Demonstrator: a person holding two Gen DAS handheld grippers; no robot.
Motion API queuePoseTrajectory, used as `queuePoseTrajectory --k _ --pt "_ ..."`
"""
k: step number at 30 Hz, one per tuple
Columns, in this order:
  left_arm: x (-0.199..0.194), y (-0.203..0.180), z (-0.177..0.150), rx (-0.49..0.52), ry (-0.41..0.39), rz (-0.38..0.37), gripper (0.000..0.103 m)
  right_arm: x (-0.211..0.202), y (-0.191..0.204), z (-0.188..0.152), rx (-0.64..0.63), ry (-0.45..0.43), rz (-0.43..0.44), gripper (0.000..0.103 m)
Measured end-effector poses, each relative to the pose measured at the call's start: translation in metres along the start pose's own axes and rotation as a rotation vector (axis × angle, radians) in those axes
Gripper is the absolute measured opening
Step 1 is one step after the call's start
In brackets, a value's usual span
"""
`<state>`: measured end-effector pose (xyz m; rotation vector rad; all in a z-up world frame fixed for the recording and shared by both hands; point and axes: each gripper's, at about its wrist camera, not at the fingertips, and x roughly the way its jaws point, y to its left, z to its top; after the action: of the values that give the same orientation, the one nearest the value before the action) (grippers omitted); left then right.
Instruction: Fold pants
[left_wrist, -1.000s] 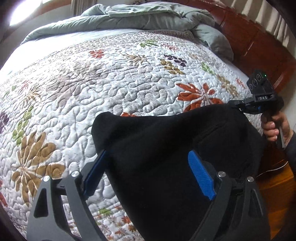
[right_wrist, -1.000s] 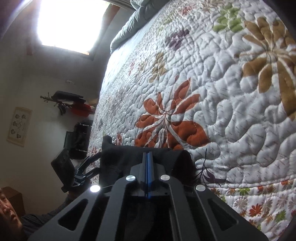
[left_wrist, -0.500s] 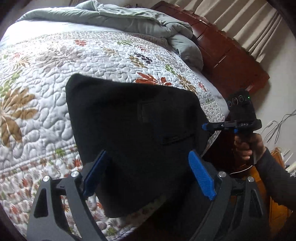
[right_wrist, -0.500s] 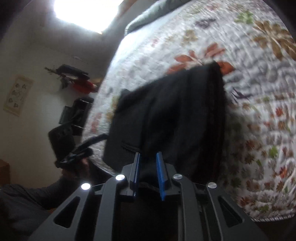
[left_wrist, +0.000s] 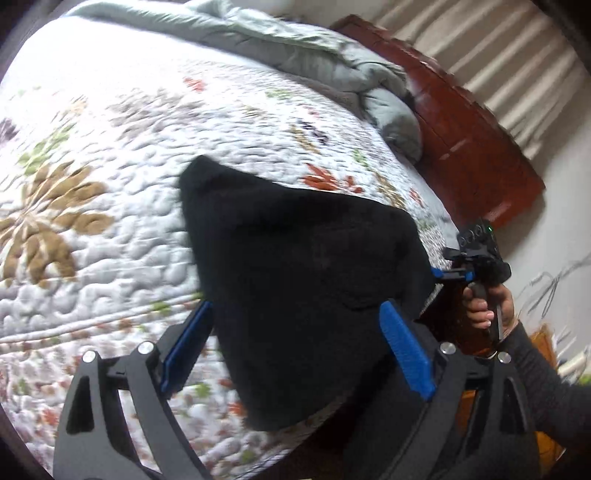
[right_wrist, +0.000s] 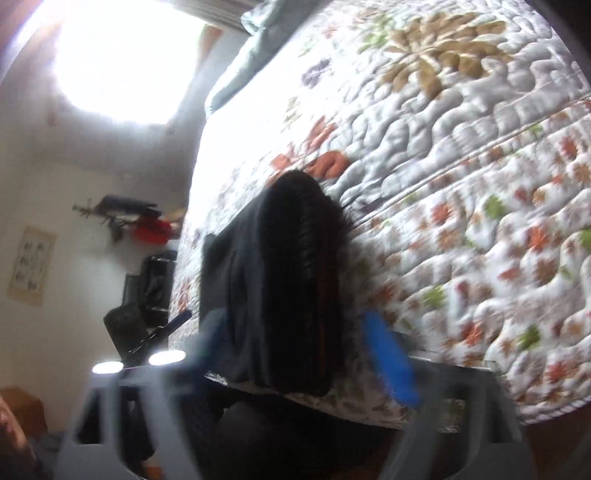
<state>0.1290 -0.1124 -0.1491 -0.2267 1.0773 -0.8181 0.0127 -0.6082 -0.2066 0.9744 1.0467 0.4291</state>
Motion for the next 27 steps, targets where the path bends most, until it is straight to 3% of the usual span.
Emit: queuePoseTrajectory --k 4,10,14,23,27 --pt "0.006 0.031 0.011 -0.150 0.076 -0.055 0.095 0.022 -0.003 0.018 0.040 0.072 0.022 0.090" --pt "0.043 0.065 0.010 -0.381 0.251 -0.213 0.098 0.065 0.000 0.034 0.034 0.191 0.012 0.090" --pt "0.066 0.078 0.008 -0.468 0.291 -0.247 0.099 0.084 0.005 0.044 0.024 0.238 -0.008 0.090" --pt "0.081 0.067 0.015 -0.443 0.309 -0.267 0.100 0.112 0.026 0.050 -0.040 0.273 -0.064 0.092" --pt "0.088 0.066 0.017 -0.456 0.312 -0.254 0.099 0.114 0.023 0.050 -0.012 0.263 -0.047 0.089"
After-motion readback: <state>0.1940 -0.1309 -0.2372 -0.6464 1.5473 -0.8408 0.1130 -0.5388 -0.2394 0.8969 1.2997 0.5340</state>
